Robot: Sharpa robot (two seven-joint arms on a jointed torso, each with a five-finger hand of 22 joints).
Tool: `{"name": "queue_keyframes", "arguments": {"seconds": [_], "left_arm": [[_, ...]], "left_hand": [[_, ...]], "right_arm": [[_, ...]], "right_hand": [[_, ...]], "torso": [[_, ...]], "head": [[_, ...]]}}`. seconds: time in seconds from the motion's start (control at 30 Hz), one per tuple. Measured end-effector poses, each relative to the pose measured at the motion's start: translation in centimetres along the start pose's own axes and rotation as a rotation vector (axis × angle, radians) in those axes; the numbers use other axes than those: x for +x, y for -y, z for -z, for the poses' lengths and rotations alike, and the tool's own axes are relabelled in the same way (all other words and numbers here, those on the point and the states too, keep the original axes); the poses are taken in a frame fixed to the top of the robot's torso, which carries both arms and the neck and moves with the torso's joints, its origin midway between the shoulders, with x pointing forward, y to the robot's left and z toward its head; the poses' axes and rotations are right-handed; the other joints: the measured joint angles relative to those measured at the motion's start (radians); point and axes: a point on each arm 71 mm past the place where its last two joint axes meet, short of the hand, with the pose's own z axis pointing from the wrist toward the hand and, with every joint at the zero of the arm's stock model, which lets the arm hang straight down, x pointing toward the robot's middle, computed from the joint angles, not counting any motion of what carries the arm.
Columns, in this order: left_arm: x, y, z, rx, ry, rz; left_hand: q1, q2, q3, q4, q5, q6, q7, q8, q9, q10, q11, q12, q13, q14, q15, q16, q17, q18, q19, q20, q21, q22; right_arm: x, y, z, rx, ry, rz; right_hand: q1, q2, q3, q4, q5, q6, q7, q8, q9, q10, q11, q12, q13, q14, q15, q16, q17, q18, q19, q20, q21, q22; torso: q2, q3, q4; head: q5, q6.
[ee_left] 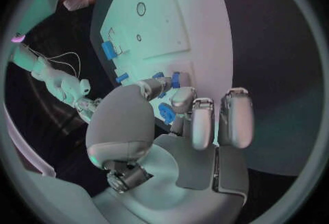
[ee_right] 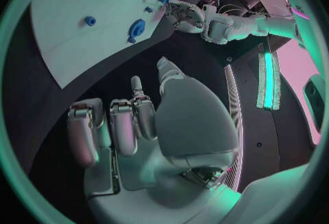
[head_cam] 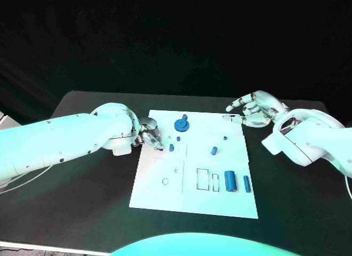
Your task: Assemble the parts on the task board
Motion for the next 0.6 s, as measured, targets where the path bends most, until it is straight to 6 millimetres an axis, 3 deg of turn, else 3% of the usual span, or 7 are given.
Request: {"name": "queue_keyframes", "arguments": {"seconds": [0.6], "left_arm": [[0.01,0.37,-0.13,0.004,0.0,-0.005]], "left_hand": [[0.002,0.002,0.0,0.0,-0.001,0.004,-0.001,0.002,0.004,0.0,0.0,0.0,0.0,0.0,0.0,0.0,0.0,0.0,0.0,0.0,0.0,0.0]], "right_arm": [[-0.01,0.02,0.03,0.0,0.0,0.0]], "right_hand": [[0.0,0.0,0.0,0.0,0.0,0.0,0.0,0.0,0.0,0.0,0.0,0.0,0.0,0.0,0.0,0.0,0.0,0.0,0.0,0.0,0.0,0.001]], "torso": [[0.001,0.0005,-0.0009]], "head": [[-0.003,-0.002]]}}
